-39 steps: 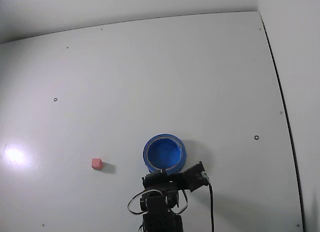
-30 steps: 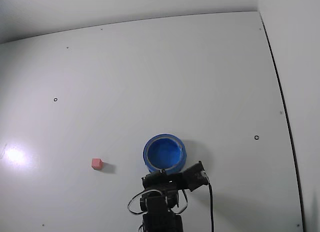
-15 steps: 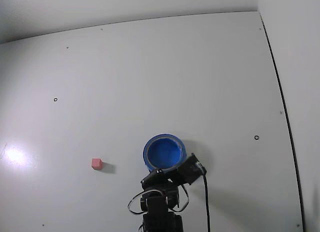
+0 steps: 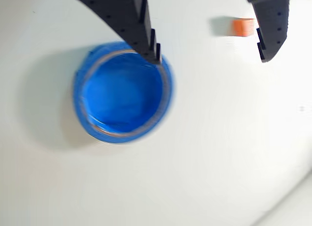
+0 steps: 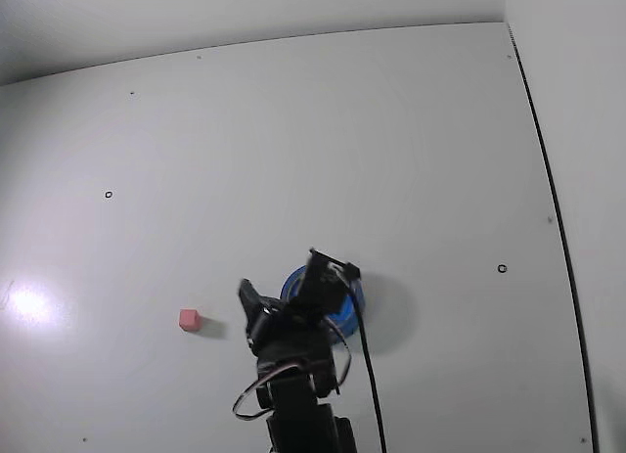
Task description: Grasp a block and put it in the bin.
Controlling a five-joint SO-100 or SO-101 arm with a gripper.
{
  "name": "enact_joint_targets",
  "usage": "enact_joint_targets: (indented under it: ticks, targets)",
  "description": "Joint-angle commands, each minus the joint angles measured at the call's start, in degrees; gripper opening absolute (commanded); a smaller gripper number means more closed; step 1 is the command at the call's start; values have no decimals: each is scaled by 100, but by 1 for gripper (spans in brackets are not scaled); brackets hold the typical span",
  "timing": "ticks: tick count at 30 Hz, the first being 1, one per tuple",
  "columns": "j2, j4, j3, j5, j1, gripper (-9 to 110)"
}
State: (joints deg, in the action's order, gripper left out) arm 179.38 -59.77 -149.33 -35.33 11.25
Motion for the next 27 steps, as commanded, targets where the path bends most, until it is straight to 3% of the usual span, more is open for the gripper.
enact_joint_targets:
  ticks: [1, 12, 27]
  targets:
    - [-1310, 0, 1538, 79, 773, 30]
    - [-4245, 79, 3129, 299, 1644, 30]
    - [-6003, 88, 3656, 299, 1652, 30]
